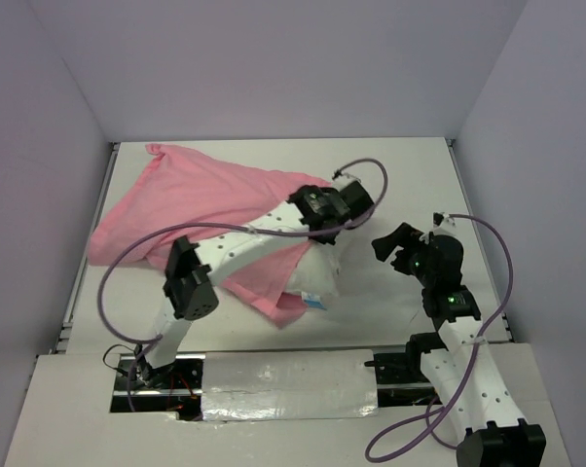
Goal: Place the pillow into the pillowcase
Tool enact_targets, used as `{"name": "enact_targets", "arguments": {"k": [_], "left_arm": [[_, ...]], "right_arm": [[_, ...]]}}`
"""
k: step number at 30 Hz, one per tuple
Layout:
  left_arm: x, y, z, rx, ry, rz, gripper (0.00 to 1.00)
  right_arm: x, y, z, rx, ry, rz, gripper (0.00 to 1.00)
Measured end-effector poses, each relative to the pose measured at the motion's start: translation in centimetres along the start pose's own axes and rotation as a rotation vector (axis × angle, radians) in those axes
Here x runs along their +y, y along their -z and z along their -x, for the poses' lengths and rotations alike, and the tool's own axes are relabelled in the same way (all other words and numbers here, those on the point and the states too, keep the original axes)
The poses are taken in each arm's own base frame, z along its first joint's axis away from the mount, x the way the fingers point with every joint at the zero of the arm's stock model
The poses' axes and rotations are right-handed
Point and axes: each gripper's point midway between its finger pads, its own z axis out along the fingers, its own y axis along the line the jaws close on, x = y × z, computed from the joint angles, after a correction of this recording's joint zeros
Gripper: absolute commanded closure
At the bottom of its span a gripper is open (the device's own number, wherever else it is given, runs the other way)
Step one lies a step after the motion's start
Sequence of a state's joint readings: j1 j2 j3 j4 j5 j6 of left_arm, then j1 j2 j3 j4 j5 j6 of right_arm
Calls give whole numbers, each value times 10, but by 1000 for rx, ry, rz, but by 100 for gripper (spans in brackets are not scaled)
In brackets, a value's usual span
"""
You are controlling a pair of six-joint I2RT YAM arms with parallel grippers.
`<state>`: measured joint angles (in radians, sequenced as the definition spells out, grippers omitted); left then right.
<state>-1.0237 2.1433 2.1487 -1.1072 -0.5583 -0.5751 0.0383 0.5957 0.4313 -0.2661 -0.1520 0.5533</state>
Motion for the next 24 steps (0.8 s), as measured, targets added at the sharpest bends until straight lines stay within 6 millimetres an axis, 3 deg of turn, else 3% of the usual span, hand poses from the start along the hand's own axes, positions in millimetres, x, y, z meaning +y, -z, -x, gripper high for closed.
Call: {"name": "enact_targets", "arguments": {"k": [4, 7, 9, 12, 14, 18, 24], "left_arm": [[49, 64, 57, -181, 107, -93, 100], [107, 128, 94, -354, 203, -121, 100], [135, 165, 107, -449, 248, -120, 100], [153, 201, 112, -531, 283, -140, 100], [157, 207, 111, -545, 291, -145, 100], [153, 193, 105, -511, 275, -137, 100], [155, 183, 103, -490, 274, -119, 100]], "right_arm": [[17, -9, -3, 11, -6, 102, 15], [38, -22, -13, 65, 1, 191, 14], [55, -32, -26, 123, 13, 241, 13], [80, -49, -39, 195, 33, 294, 11], [101, -62, -36, 210, 40, 347, 10], [134, -82, -20, 191, 6, 457, 10], [155, -72, -4, 153, -8, 558, 9]]}}
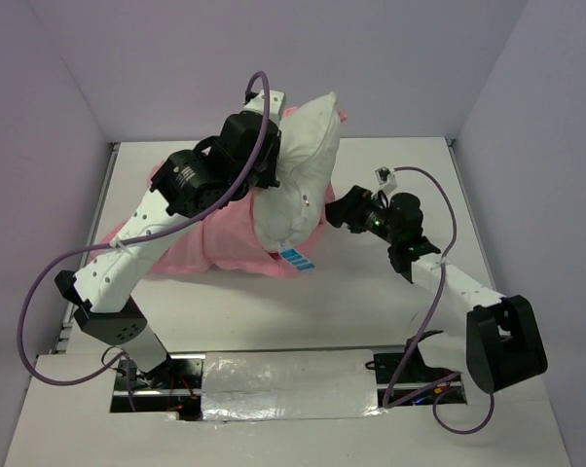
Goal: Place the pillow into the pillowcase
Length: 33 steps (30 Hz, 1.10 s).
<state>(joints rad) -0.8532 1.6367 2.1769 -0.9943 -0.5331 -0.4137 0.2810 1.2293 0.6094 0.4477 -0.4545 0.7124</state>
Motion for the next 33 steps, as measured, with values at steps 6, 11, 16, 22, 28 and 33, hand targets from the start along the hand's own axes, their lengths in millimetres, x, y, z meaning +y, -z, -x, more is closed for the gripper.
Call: {"name": "enact_targets", "arguments": {"k": [6, 11, 16, 22, 28, 33], "left_arm": [[3, -1, 1, -5, 5, 9, 100], [4, 1, -1, -7, 7, 2, 100], [5, 3, 1, -13, 11, 2, 100], [6, 4, -1, -14, 12, 3, 100], [13, 9, -2, -26, 20, 14, 100], [20, 11, -3, -36, 31, 28, 100]], "right_arm": [[7, 22, 26, -73, 45, 8, 8], [-5, 15, 27, -49, 20, -3, 8], [-8, -18, 12, 57, 10, 11, 9], [1, -60, -3, 155, -3, 112, 44], [16, -74, -9, 200, 29, 175, 100], [27, -55, 18, 124, 104, 143, 100]]}}
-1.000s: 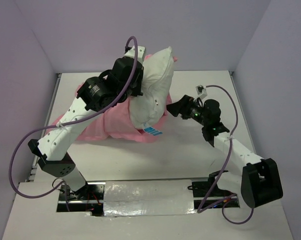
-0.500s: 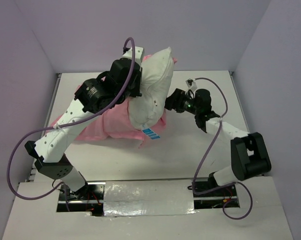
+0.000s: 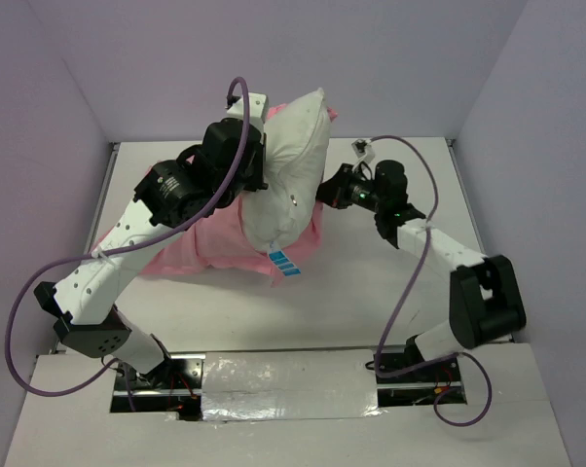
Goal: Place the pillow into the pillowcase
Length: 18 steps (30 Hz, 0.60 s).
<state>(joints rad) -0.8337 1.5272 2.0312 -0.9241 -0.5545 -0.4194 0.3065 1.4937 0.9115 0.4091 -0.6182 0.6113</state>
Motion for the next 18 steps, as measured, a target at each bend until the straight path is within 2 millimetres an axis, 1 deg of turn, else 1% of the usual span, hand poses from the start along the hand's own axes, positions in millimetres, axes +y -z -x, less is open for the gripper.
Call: {"name": "enact_targets", "arguments": {"k": [2, 4, 5, 6, 7, 8, 10, 12, 13, 15, 18], "left_arm": [[3, -6, -1, -5, 9, 18, 100], [8, -15, -6, 1, 18, 39, 83], [11, -19, -9, 8, 24, 49, 57], [14, -26, -15, 22, 31, 59, 38], [19, -33, -20, 34, 41, 75, 9], [22, -38, -23, 46, 49, 85, 1], [20, -49, -28, 69, 74, 77, 1], [9, -54, -27, 83, 75, 38, 1], [0, -54, -25, 84, 69, 3, 1], [-18, -48, -19, 76, 58, -72, 1], [-55, -25, 3, 18, 28, -216, 1]], "right_arm": [[5, 22, 19, -53, 35, -38, 100], [11, 55, 42, -131, 70, -75, 100], [11, 75, 53, -179, 86, -107, 100], [13, 94, 61, -221, 101, -135, 100], [16, 108, 66, -251, 115, -158, 100], [22, 121, 69, -274, 134, -173, 100], [32, 131, 71, -288, 164, -169, 100], [36, 131, 67, -271, 173, -149, 100], [33, 128, 65, -255, 164, -146, 100], [21, 120, 59, -218, 136, -152, 100], [1, 112, 45, -161, 84, -191, 100]]}}
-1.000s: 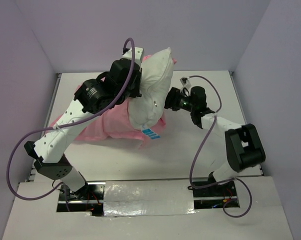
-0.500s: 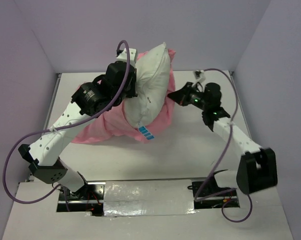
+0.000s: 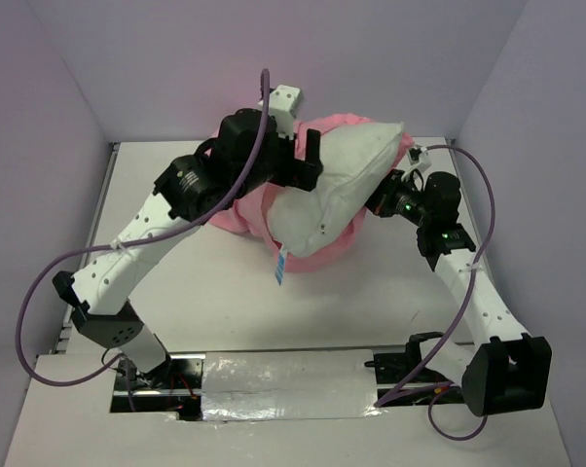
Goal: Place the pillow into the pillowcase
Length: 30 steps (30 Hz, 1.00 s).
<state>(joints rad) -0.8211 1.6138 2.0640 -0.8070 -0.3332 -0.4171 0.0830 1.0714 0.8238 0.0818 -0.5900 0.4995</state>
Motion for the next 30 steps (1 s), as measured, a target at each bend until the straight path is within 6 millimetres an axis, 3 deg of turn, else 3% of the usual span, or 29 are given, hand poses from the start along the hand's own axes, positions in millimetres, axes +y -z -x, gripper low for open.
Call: {"name": "enact_targets", "arguments": {"k": [4, 8, 10, 13, 14, 16, 19, 22, 24, 28, 30], "left_arm": [[-77, 41, 30, -117, -72, -243, 1], [-138, 76, 30, -154, -146, -416, 2], [-152, 73, 20, -128, -174, -454, 10], [-157, 39, -11, -41, -216, -419, 29], [-156, 23, -26, -2, -231, -391, 45], [-146, -12, -63, 110, -228, -308, 59], [-104, -66, -125, 276, -204, -136, 67], [-54, -92, -177, 416, -155, -8, 74], [-32, -98, -190, 452, -116, 72, 77], [-18, -101, -191, 439, -42, 179, 100], [-10, -106, -194, 434, -10, 227, 100]], "right_arm": [[-4, -1, -6, 20, -10, -15, 100], [-3, -1, -6, 21, -18, -14, 100], [-2, -1, -6, 23, -27, -11, 100], [1, -1, -6, 24, -47, 3, 100], [3, -1, -6, 25, -53, 11, 100], [7, 1, -4, 21, -64, 22, 100], [11, 8, -2, 4, -62, 26, 100], [11, 18, -10, 9, -79, 21, 100], [13, 23, -18, 28, -99, 29, 100], [31, 37, -25, 42, -117, 92, 100], [50, 49, -19, 19, -83, 152, 100]]}}
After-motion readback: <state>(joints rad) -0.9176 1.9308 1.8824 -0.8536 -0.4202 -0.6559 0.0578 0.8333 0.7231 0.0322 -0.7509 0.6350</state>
